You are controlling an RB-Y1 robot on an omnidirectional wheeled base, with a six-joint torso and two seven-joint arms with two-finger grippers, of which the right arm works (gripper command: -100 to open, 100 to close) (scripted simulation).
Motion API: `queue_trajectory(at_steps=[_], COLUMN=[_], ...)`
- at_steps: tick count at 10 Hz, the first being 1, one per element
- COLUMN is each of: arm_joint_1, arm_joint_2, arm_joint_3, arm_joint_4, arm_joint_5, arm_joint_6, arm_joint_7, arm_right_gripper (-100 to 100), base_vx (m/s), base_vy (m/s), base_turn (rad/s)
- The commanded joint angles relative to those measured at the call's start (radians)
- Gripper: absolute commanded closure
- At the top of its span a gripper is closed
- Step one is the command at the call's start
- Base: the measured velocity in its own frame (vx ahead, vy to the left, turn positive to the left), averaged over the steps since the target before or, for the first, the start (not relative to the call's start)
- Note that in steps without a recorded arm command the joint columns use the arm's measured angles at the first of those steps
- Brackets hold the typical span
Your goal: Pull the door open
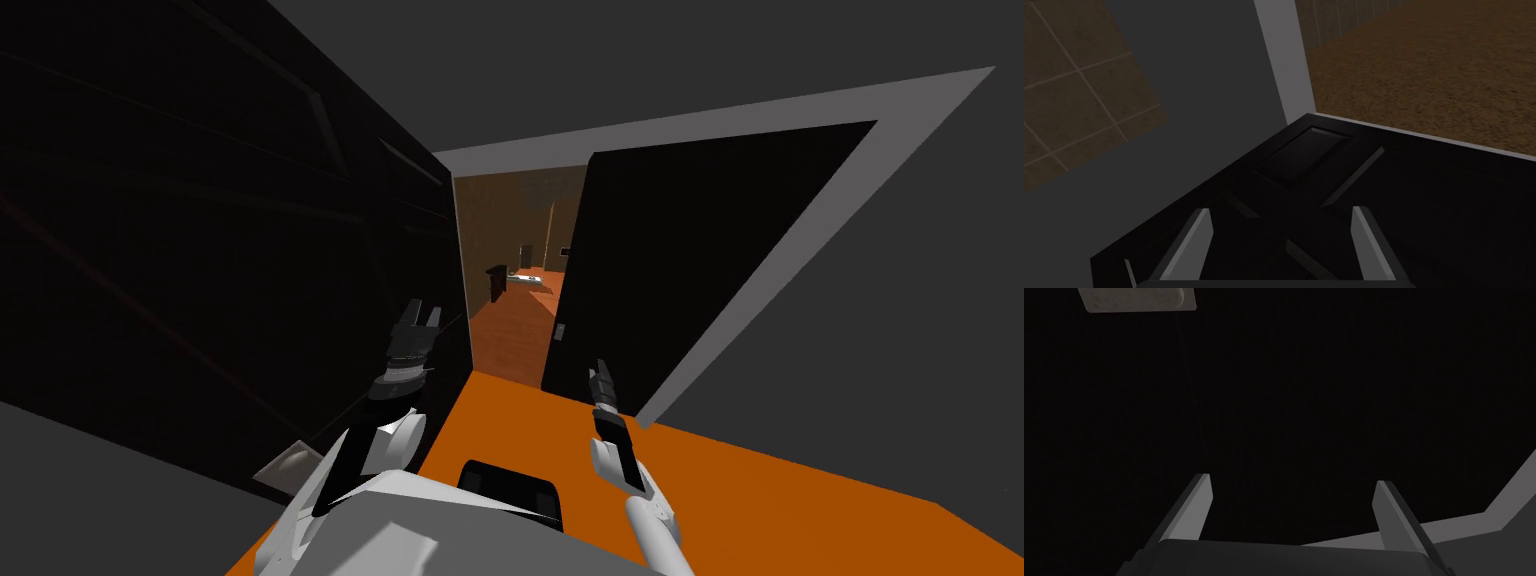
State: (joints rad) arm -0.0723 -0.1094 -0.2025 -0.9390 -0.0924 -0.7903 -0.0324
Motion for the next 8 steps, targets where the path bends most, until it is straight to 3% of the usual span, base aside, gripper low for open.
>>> queue_trajectory(at_steps=[1, 8], arm_joint_1=[-0.015, -0.072], arm_joint_2=[-0.001, 0.0], arm_joint_3=[-0.004, -0.018], arm_joint_4=[0.038, 0.19], arm_joint_5=[0.0, 0.0], arm_joint_6=[-0.007, -0.026], arm_joint_7=[0.003, 0.016], arm_right_gripper=[-100, -100], base_vx=[0.044, 0.074], base_vy=[-0.012, -0.028], base_turn=[0.051, 0.082])
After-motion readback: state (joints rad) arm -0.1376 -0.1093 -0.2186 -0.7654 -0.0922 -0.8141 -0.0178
